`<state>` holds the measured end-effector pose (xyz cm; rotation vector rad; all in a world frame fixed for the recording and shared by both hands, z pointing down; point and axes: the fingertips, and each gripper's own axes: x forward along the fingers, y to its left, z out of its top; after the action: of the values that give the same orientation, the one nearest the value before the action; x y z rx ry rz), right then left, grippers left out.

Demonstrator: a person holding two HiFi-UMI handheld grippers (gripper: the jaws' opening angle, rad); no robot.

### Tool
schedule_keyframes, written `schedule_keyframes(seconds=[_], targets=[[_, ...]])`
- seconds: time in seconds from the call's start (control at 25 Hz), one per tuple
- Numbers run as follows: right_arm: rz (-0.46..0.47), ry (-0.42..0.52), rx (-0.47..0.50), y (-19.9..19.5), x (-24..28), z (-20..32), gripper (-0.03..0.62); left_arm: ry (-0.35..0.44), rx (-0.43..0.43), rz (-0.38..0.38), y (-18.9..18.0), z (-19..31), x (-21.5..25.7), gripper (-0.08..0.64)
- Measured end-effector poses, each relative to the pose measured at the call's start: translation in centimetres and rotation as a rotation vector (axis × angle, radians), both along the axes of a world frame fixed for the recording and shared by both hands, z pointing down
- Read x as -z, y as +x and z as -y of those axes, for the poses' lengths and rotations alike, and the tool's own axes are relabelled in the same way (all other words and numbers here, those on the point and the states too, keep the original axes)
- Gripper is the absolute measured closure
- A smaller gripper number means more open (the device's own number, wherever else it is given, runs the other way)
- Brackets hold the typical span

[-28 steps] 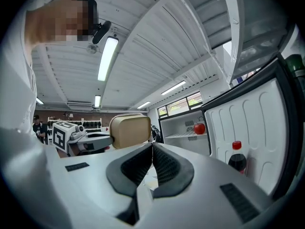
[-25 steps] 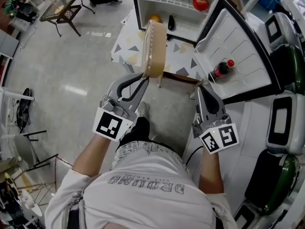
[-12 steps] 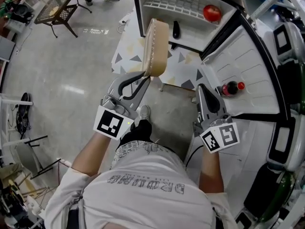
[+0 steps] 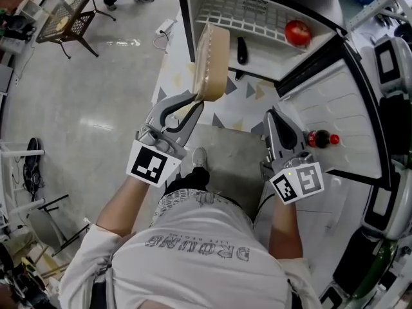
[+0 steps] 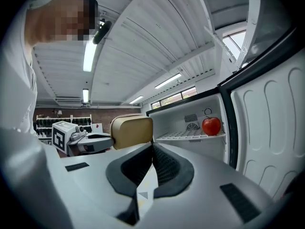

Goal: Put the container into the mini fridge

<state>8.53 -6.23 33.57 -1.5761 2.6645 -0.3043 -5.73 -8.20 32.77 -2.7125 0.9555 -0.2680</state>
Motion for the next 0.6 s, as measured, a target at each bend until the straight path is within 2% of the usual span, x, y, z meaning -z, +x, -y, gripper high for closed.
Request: schedule_keyframes(seconds=[0.24, 0.6], targets=[[-0.002, -0.008, -0.04, -0.7, -0.3, 3.5, 0.59, -0.003, -0.04, 0.012, -0.5, 3.9, -0.4, 0.515], [0.0, -0.002, -0.065, -1.9, -0.1, 7.2, 0.591, 0.035, -0.09, 0.05, -0.5, 8.1, 0.1, 0.515]])
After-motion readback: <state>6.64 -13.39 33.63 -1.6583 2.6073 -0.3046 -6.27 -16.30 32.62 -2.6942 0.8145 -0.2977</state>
